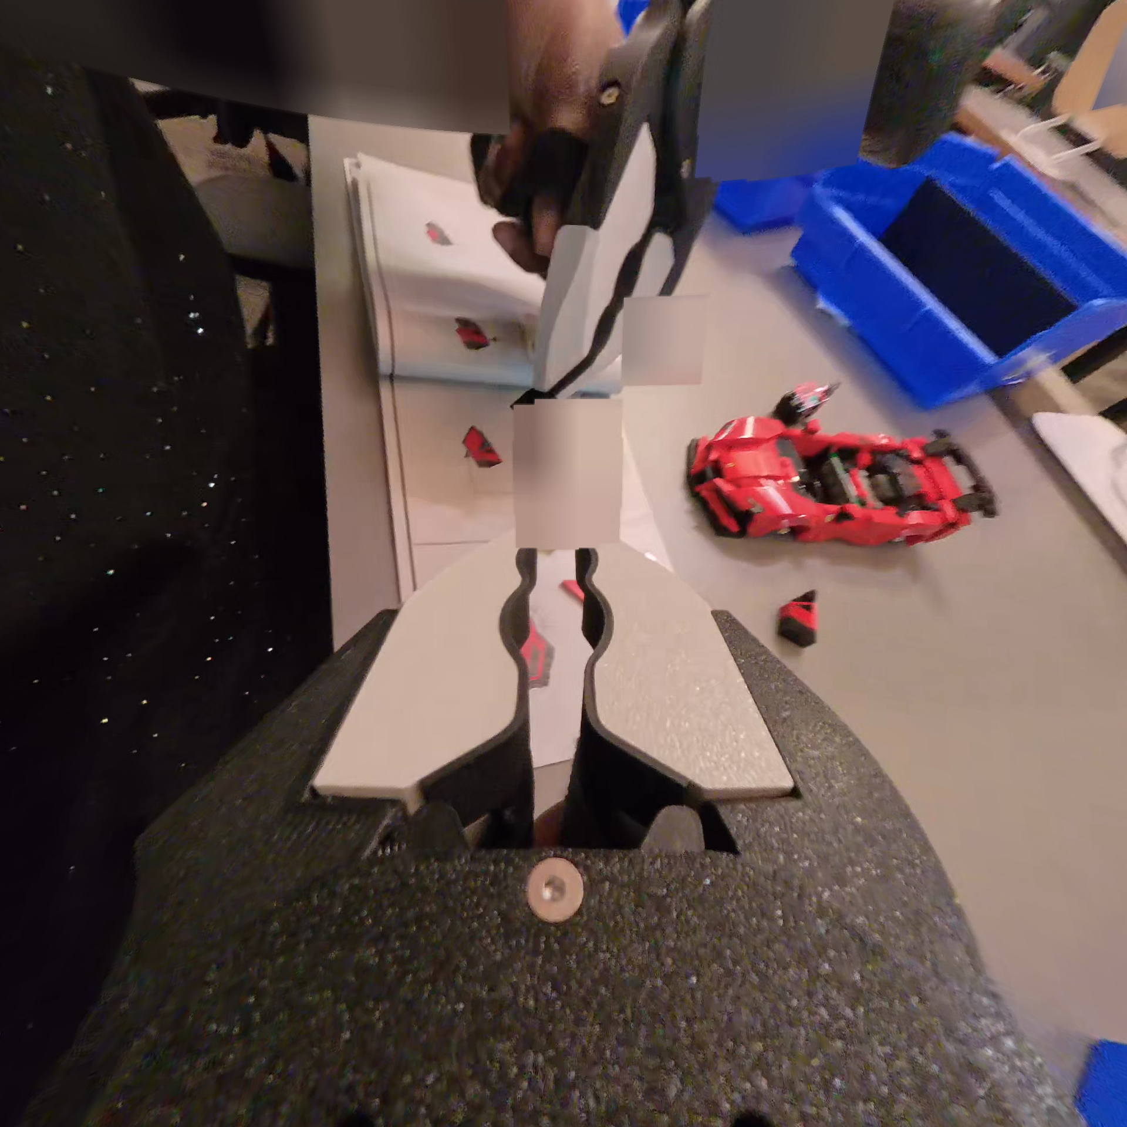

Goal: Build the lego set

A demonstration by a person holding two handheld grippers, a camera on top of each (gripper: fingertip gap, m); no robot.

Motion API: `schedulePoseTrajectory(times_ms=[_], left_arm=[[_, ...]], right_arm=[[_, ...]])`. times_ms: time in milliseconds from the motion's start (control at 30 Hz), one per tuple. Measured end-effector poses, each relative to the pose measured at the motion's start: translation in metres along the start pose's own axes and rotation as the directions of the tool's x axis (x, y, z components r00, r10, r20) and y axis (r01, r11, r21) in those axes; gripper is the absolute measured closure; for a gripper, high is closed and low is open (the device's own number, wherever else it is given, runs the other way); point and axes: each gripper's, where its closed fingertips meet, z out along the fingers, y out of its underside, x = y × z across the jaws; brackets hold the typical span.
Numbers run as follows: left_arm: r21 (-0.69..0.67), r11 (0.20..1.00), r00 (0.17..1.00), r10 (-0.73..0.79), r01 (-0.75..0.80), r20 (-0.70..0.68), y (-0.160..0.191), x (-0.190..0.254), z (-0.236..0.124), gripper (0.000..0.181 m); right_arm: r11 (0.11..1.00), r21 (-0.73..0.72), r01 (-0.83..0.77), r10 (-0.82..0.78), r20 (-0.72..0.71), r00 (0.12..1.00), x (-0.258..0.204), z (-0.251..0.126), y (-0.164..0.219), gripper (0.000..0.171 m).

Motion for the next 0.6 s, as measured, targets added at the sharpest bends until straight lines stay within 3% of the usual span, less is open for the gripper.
schedulePoseTrajectory(times_ms=[367, 600], left_arm=[[-0.325, 0.946, 0.994, 0.047, -0.012, 0.1, 0.019, -0.027, 0.017, 0.178], [-0.396, 0.915, 0.981, 0.138, -0.073, 0.138, 0.018, -0.036, 0.018, 0.17]], right_arm=[[0.998, -0.061, 0.02, -0.016, 0.063, 0.998, -0.012, 0.009, 0.013, 0.16], [0.995, -0.097, 0.025, -0.018, 0.078, 0.997, -0.014, 0.012, 0.018, 0.16]])
